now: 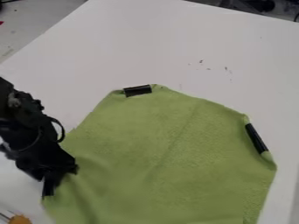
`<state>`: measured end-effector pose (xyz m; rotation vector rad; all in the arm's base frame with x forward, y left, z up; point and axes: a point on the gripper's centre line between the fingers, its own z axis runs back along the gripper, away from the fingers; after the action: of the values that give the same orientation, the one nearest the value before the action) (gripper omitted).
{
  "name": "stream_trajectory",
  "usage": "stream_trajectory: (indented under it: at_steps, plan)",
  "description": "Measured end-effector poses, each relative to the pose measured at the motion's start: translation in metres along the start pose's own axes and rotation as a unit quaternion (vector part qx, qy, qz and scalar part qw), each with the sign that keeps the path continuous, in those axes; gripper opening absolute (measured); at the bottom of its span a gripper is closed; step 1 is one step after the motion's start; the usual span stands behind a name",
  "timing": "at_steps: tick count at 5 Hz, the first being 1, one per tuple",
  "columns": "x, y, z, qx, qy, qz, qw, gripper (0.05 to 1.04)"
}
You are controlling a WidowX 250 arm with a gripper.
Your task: Fold the cloth from bottom left to top right
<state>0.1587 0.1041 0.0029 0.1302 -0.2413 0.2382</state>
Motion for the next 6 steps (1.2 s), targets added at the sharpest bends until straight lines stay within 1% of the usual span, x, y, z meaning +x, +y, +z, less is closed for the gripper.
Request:
stream_trajectory:
  at_steps: [1, 2, 3, 4, 5, 6]
  plan:
    - [0.02, 0.007, -0.006, -0.011, -0.016, -0.028, 0.9994, 0.258]
    - [0.05, 0.024, -0.012, -0.02, -0.031, -0.051, 0.998, 0.16]
    - [0.06, 0.034, -0.004, -0.008, -0.014, -0.059, 0.9981, 0.087]
    - [0.074, 0.028, 0.029, 0.021, -0.005, -0.066, 0.9976, 0.077]
    - [0.087, -0.005, 0.067, 0.054, 0.008, -0.087, 0.9947, 0.076]
    - [0.093, -0.041, 0.082, 0.056, 0.013, -0.095, 0.9938, 0.072]
